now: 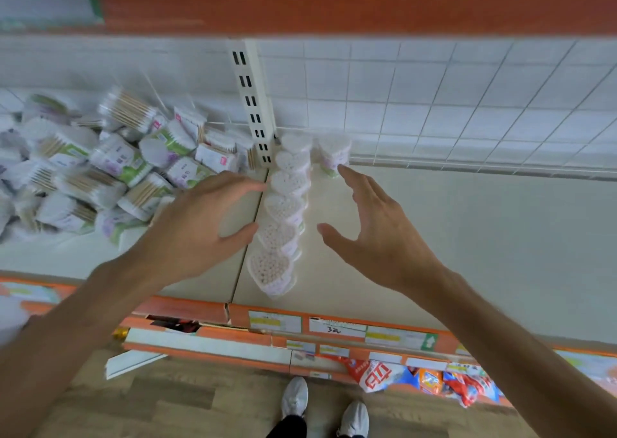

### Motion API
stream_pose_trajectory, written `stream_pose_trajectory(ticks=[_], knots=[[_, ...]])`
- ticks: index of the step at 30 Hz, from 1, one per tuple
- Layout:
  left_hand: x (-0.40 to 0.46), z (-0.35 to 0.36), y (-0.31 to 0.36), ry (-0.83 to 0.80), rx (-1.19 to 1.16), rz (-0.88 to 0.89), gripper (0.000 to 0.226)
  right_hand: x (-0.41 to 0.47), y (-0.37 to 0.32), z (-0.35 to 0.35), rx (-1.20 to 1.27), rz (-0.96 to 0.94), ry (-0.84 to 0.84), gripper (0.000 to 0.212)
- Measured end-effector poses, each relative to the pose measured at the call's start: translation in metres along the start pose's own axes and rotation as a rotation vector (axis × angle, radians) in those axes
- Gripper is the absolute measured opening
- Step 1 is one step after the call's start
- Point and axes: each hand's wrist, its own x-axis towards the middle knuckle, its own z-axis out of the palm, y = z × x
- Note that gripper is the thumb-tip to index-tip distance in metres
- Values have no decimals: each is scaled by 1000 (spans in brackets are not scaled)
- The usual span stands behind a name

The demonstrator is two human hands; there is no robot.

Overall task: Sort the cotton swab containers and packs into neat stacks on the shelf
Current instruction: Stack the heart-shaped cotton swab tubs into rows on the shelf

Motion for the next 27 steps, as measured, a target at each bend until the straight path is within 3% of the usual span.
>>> stream_pose_trajectory(ticks=[6, 11, 21, 27], knots=[[-59, -14, -8, -10, 38, -116, 48, 15, -37, 28, 112, -217, -39, 60], [-100, -34, -20, 69, 32, -179, 52, 13, -75, 49, 138, -298, -73, 60], [-143, -33, -109, 88, -65, -172, 48, 20, -133, 118, 43, -215, -144, 64], [-154, -62, -202, 19, -97, -124, 48, 65, -167, 197, 8, -18, -99, 54]])
